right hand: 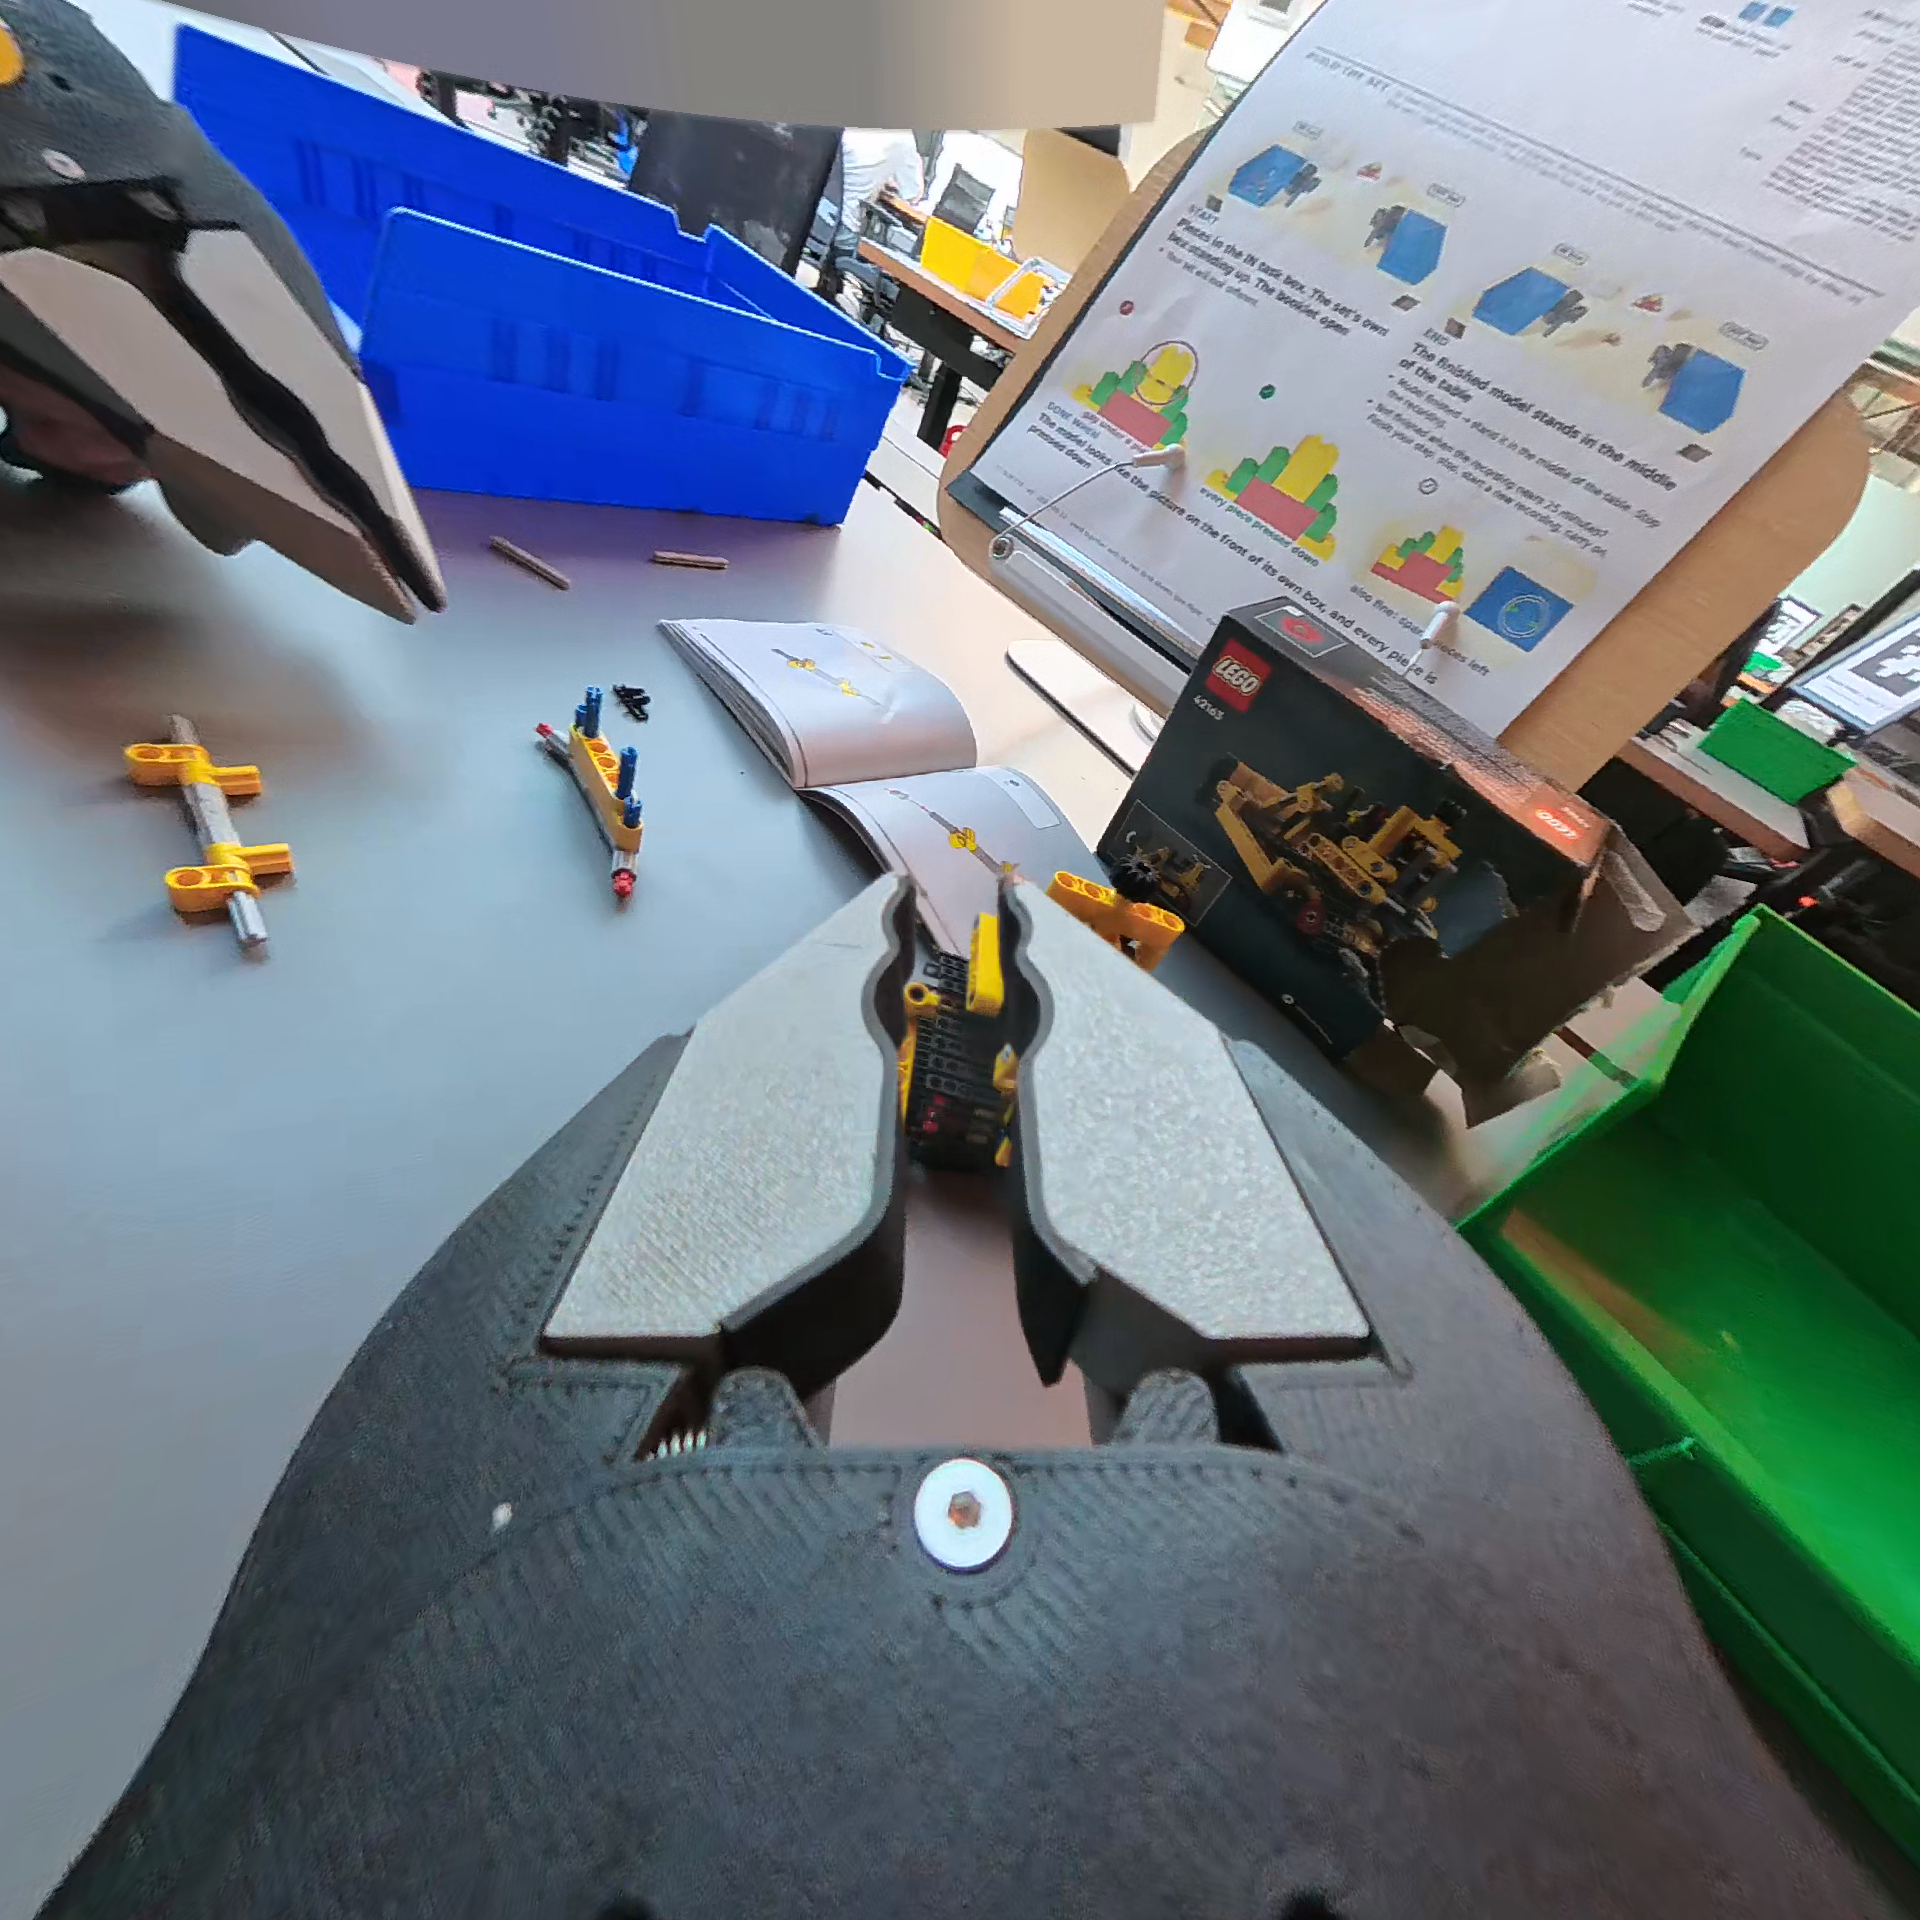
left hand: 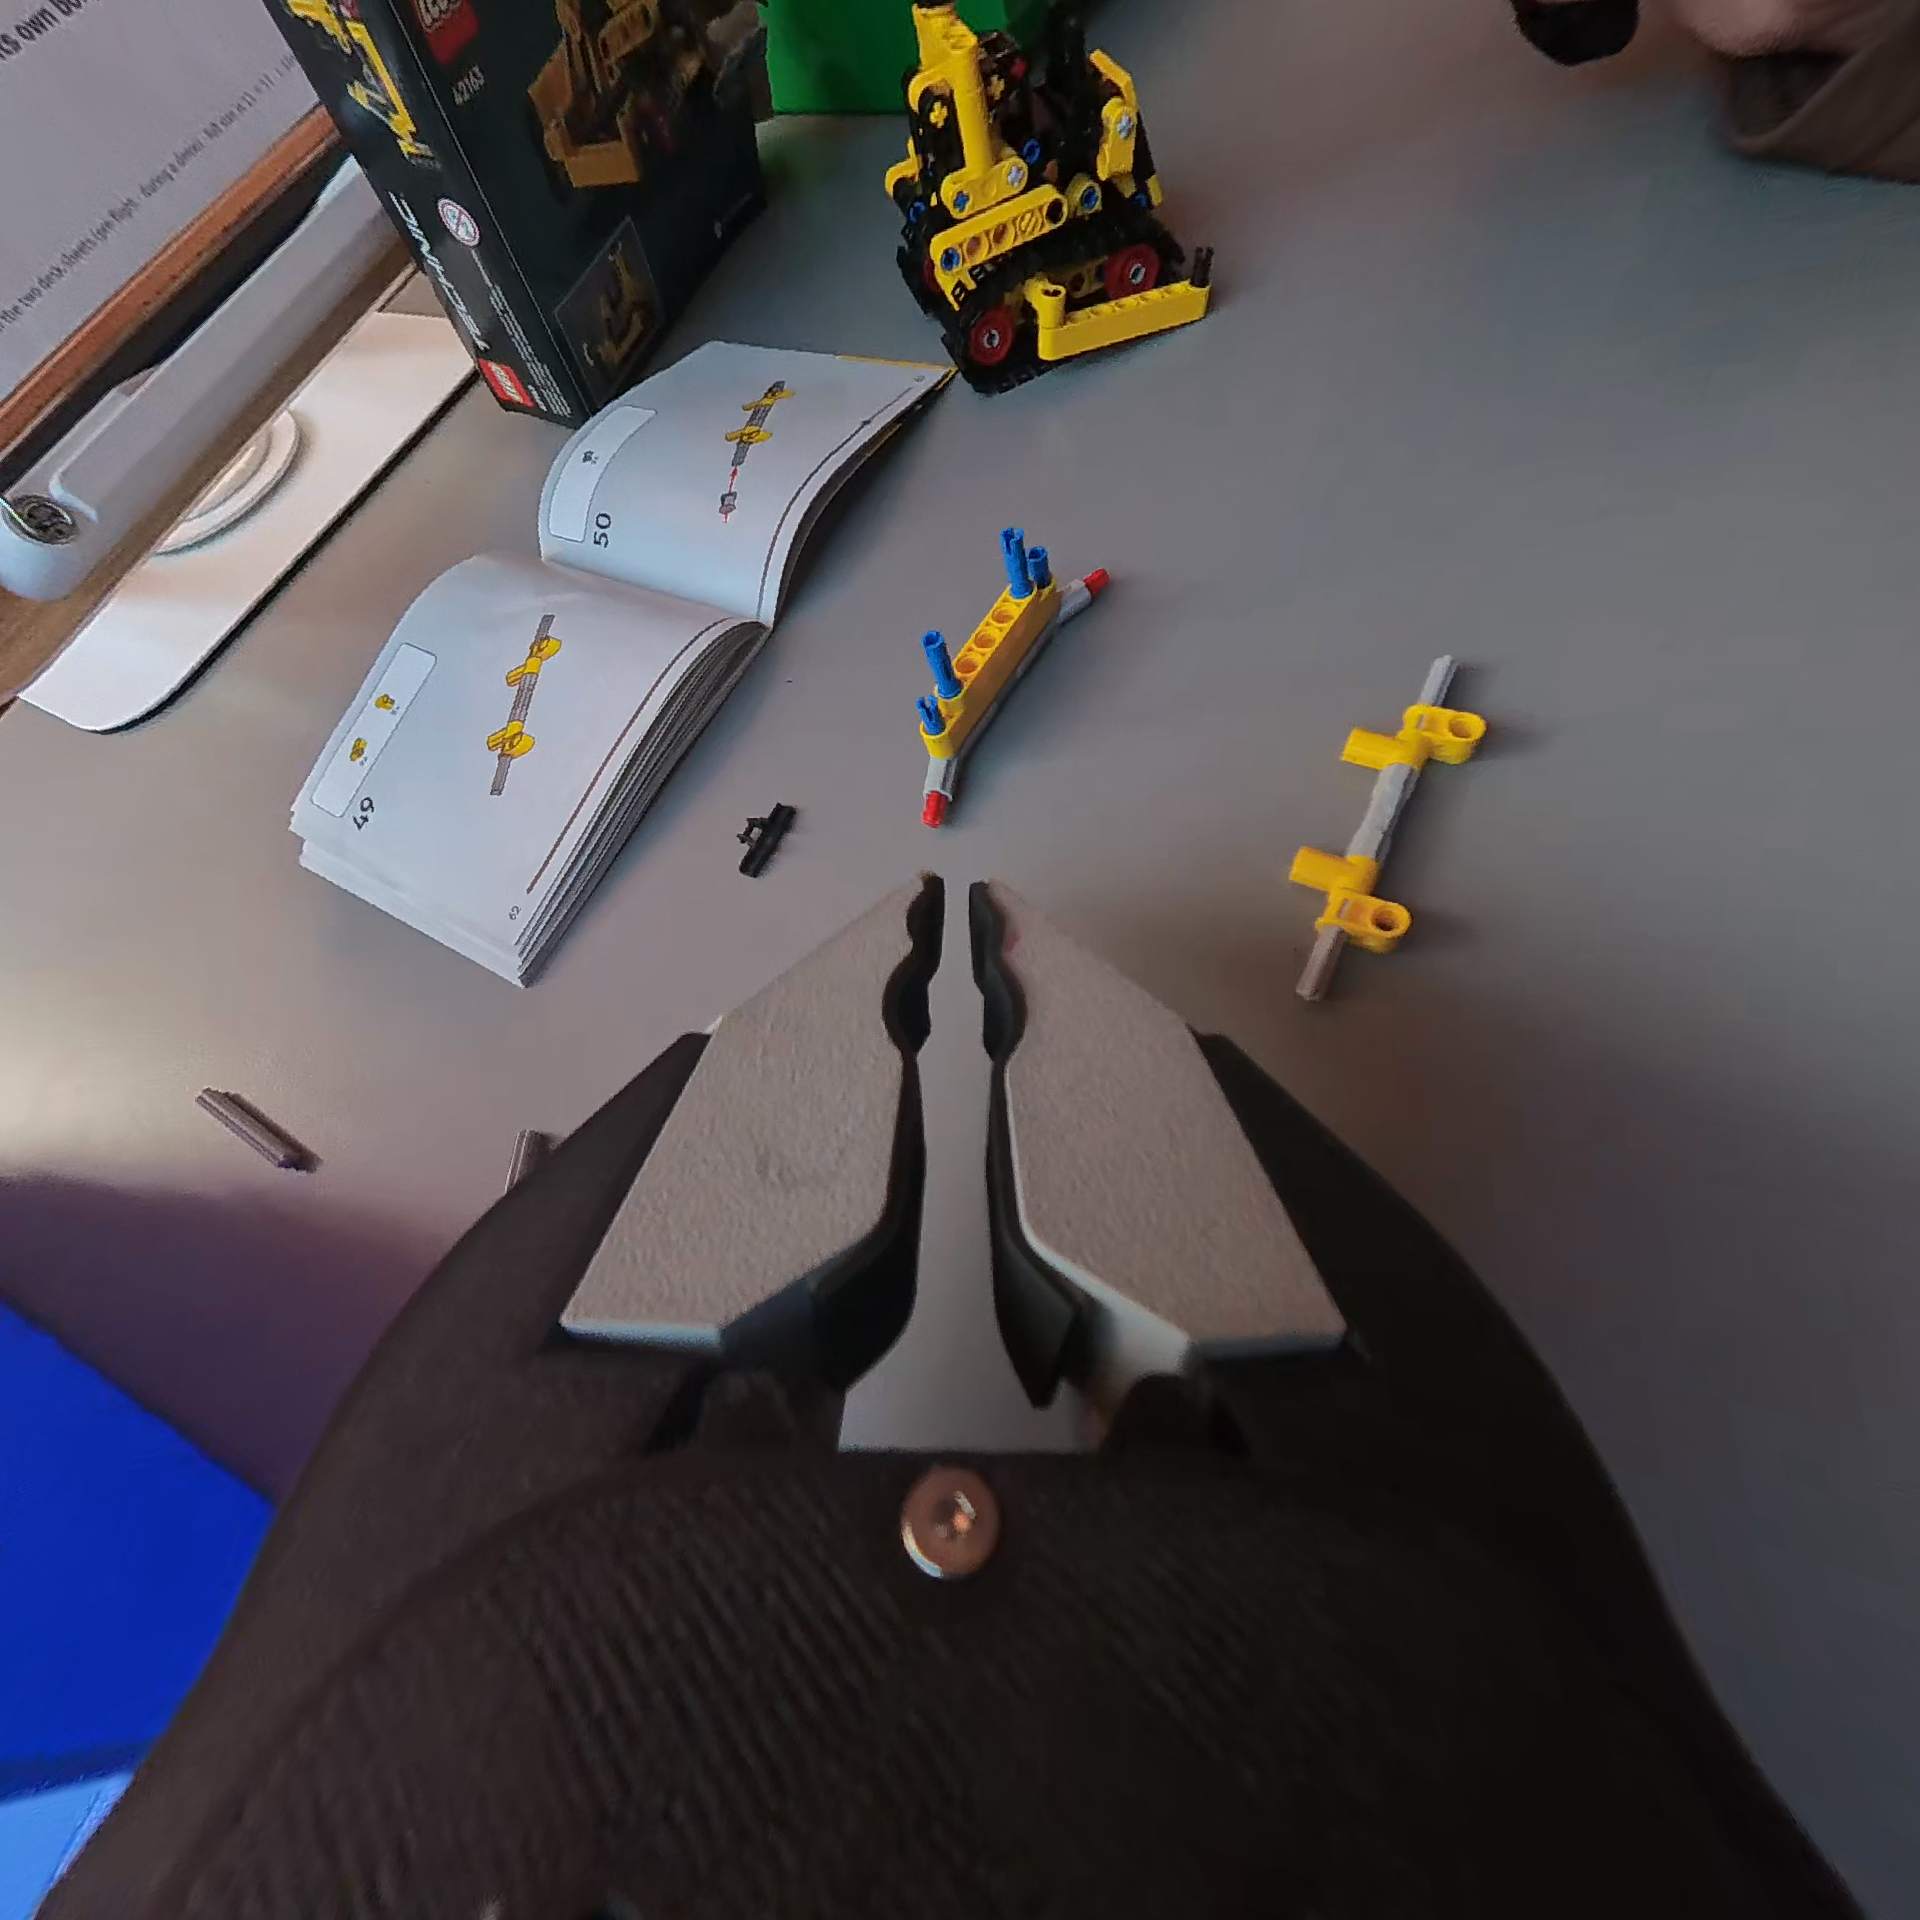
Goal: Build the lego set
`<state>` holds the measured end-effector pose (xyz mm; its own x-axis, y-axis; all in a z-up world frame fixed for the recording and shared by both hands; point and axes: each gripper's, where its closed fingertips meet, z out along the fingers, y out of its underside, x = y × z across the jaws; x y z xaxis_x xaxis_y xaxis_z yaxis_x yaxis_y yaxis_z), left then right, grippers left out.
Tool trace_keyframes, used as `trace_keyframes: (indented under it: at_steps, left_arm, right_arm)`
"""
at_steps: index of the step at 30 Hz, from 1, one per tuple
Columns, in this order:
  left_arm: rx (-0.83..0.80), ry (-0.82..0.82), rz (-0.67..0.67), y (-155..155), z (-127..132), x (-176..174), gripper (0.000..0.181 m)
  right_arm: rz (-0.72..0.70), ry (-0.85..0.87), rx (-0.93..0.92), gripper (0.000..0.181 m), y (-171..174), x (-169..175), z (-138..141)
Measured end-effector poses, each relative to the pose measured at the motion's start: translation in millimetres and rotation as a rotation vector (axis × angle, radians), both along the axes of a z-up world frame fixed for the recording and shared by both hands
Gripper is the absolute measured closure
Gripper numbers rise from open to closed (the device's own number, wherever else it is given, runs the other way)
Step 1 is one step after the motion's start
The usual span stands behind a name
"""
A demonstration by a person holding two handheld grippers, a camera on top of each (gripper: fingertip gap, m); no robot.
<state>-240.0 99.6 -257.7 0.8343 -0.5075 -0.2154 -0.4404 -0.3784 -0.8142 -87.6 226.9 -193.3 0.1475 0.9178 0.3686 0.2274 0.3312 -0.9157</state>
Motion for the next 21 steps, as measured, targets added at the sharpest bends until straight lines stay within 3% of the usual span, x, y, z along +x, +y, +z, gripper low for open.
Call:
trace_keyframes:
  at_steps: [1,11,17,21]
  left_arm:
    - [0.003,0.000,-0.003,-1,1,1,0.179]
    - [0.082,-0.059,0.032,-10,24,-6,0.181]
    - [0.083,-0.085,0.053,-12,31,-9,0.181]
    - [0.089,-0.206,0.104,-16,49,-29,0.181]
  right_arm:
    - [-0.013,0.000,0.003,0.169,1,0,0]
    - [-0.149,-0.058,0.093,0.173,11,2,-8]
    - [-0.200,-0.046,0.033,0.174,28,3,-10]
    - [-0.217,-0.051,-0.012,0.173,37,2,-14]
